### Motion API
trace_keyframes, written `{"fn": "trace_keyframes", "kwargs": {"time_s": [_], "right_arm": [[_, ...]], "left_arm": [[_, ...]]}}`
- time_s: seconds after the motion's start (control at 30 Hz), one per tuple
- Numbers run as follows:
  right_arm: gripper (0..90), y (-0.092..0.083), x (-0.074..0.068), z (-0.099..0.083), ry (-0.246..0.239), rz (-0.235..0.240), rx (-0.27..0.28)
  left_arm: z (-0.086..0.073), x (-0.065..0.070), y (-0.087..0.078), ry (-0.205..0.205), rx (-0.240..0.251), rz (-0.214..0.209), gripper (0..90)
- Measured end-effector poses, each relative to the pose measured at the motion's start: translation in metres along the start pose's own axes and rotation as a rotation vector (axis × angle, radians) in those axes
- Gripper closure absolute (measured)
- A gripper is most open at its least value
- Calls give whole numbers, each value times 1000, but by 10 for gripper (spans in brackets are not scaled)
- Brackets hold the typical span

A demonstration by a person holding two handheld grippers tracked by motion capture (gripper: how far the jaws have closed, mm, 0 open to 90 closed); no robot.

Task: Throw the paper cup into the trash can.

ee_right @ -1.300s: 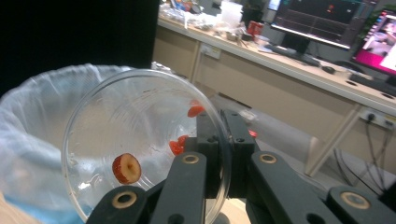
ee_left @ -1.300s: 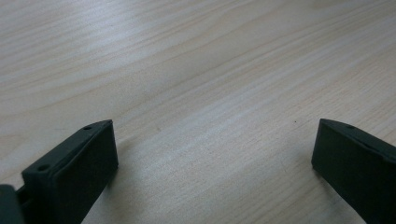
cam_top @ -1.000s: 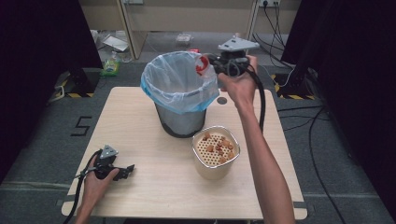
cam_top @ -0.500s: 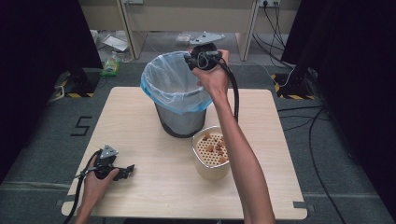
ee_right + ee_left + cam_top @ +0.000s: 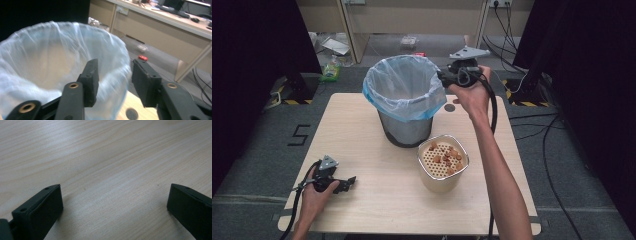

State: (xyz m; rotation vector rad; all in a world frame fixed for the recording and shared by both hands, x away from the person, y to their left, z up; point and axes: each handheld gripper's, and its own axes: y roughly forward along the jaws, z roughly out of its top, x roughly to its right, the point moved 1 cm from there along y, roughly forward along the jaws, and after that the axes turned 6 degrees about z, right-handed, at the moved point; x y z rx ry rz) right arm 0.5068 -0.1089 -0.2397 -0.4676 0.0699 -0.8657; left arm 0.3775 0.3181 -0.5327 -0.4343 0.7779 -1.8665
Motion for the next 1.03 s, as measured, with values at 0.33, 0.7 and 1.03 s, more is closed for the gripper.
{"fn": "trace_keyframes", "kwargs": {"time_s": [0.33,0.7,1.03], "right_arm": [[472,-34,23,-47,35,-38,-29],[434,-55,31,-106,50,-74,-72],[412,-61,34,-149,87,-76,-115]], "left_arm": [[0,0,0,0,0,-1,0],[0,0,0,1,-1,-1,0],[0,0,0,0,-1,-1,0]]}}
